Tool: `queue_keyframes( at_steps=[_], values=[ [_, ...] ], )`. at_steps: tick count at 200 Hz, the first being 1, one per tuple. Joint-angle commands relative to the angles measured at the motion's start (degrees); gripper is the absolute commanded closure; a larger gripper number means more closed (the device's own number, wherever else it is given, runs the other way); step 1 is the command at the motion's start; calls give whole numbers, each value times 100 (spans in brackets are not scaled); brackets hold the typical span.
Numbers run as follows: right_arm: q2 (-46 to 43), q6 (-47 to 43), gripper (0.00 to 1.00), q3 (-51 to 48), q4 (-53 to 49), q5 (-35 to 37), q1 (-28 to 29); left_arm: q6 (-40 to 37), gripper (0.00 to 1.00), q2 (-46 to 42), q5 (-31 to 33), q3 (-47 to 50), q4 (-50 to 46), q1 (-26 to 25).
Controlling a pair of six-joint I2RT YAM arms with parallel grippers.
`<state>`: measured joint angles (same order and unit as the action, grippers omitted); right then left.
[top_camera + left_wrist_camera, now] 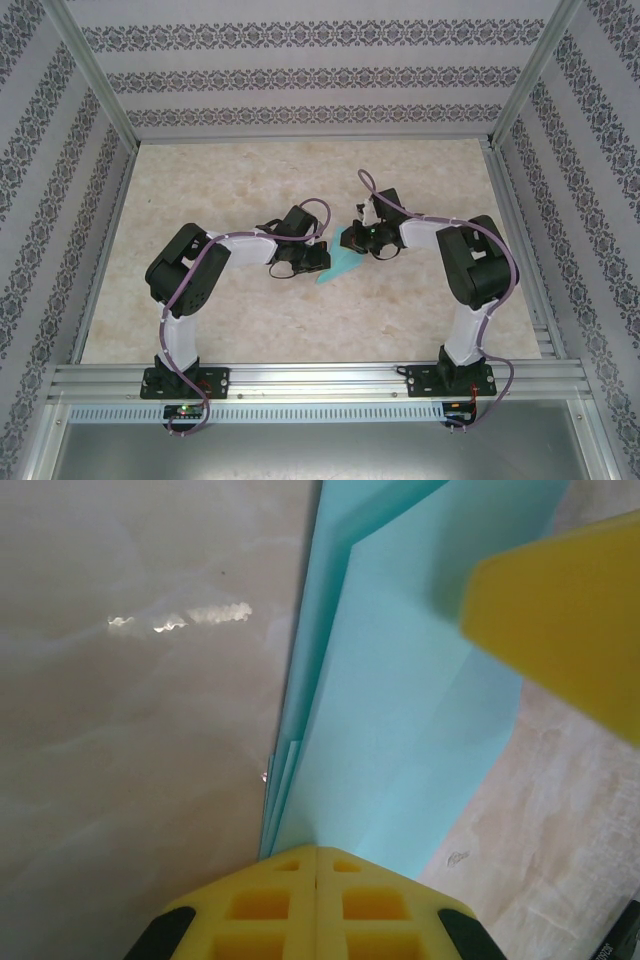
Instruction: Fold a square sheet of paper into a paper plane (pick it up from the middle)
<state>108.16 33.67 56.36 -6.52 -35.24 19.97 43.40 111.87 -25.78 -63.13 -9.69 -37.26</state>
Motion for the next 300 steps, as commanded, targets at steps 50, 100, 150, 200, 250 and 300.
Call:
queue_keyframes(
  at_steps=[50, 100, 150, 200, 250, 300],
  values=[
    [383, -82, 92, 29, -470, 432, -120, -307, 93, -282, -335, -52, 179, 8],
    [511, -131, 92, 70, -632, 525, -160, -317, 83, -66, -872, -271, 461, 16],
    [623, -148, 92, 172, -849, 632, -158, -317, 83, 102, -1097, -305, 247, 8],
    [713, -185, 92, 261, -1006, 696, -156, -577, 83, 248, -998, -291, -393, 6],
    [775, -220, 92, 289, -1114, 735, -163, -717, 83, 224, -823, -210, -701, 7],
    [818, -291, 92, 319, -1218, 756, -165, -763, 83, 79, -806, 48, -814, 8]
  ],
)
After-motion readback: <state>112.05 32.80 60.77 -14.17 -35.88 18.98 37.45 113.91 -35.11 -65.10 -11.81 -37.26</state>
